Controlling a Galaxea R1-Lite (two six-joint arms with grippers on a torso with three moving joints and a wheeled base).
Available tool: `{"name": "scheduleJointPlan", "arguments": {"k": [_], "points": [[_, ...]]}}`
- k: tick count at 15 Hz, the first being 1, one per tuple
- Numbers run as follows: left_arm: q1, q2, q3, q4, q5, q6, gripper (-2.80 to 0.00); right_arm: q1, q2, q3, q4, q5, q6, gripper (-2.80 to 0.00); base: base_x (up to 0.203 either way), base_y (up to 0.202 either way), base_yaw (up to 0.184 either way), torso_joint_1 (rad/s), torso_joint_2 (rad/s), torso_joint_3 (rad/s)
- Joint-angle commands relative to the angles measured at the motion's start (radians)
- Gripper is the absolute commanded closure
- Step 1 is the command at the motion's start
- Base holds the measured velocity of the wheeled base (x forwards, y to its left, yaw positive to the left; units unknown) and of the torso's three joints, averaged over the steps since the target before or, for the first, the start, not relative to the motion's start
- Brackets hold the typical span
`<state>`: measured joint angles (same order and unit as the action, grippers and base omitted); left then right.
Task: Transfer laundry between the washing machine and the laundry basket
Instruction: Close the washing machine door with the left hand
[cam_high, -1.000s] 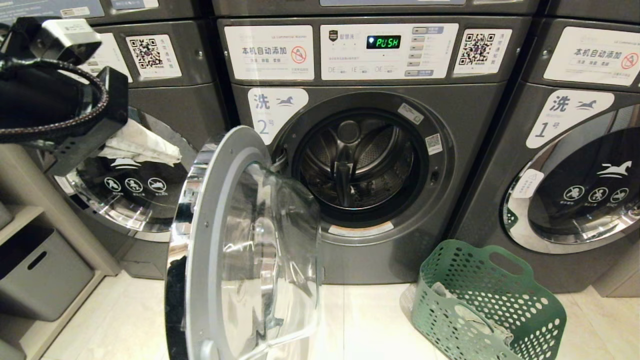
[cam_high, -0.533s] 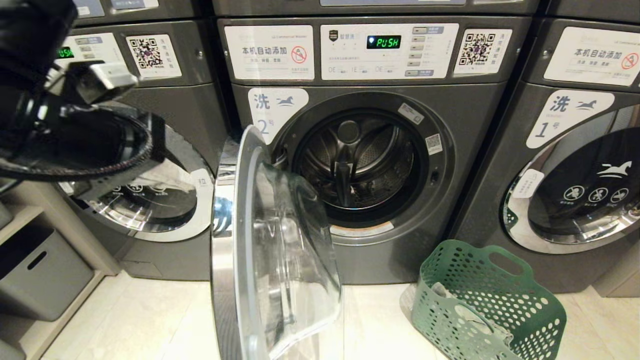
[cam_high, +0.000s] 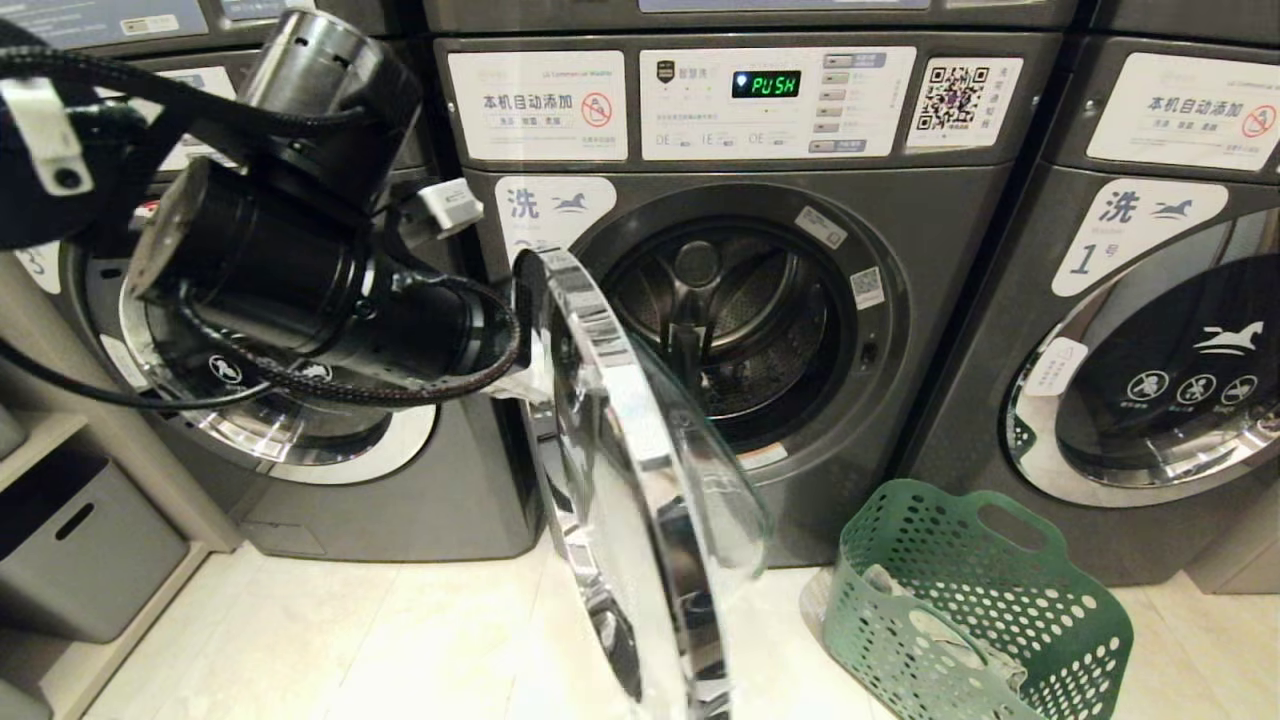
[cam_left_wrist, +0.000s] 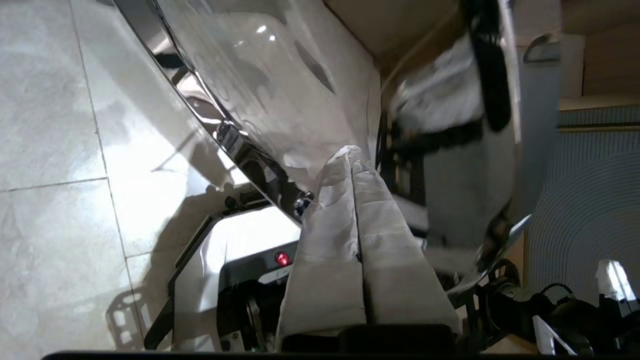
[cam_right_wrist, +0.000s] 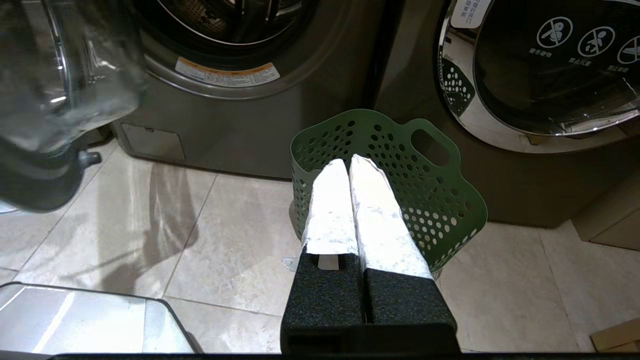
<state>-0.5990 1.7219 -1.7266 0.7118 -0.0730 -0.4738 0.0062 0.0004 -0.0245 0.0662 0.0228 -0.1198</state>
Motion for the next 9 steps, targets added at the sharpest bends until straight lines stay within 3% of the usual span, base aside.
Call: {"name": "scheduleJointPlan", "arguments": {"k": [1, 3, 5, 6, 7, 8, 9], "points": [[-0.04, 0.105, -0.082, -0.008, 0.001, -0.004, 0.0, 0.0, -0.002, -0.001, 0.001, 0.0, -0.001, 0.0, 0.0, 0.0, 0.0, 0.0, 0.0, 0.0], [-0.088, 0.208, -0.195, -0.101, 0.002, -0.002, 0.0, 0.0, -0.002, 0.0, 0.0, 0.0, 0.0, 0.0, 0.0, 0.0, 0.0, 0.0, 0.0, 0.0], [-0.115, 0.27, -0.205, -0.452, 0.015, 0.01, 0.0, 0.0, -0.002, 0.0, 0.0, 0.0, 0.0, 0.0, 0.0, 0.0, 0.0, 0.0, 0.0, 0.0], [-0.123, 0.299, -0.206, -0.626, 0.054, 0.019, 0.0, 0.0, -0.002, 0.0, 0.0, 0.0, 0.0, 0.0, 0.0, 0.0, 0.0, 0.0, 0.0, 0.0], [-0.129, 0.309, -0.207, -0.748, 0.157, 0.04, 0.0, 0.0, -0.002, 0.0, 0.0, 0.0, 0.002, 0.0, 0.0, 0.0, 0.0, 0.0, 0.0, 0.0], [-0.13, 0.292, -0.207, -0.79, 0.233, 0.061, 0.0, 0.0, -0.002, -0.001, -0.002, 0.001, 0.007, 0.0, 0.0, 0.0, 0.0, 0.0, 0.0, 0.0], [-0.127, 0.247, -0.203, -0.803, 0.259, 0.07, 0.0, 0.0, 0.0, -0.027, 0.002, -0.003, 0.01, 0.0, 0.0, 0.0, 0.0, 0.0, 0.0, 0.0]]}}
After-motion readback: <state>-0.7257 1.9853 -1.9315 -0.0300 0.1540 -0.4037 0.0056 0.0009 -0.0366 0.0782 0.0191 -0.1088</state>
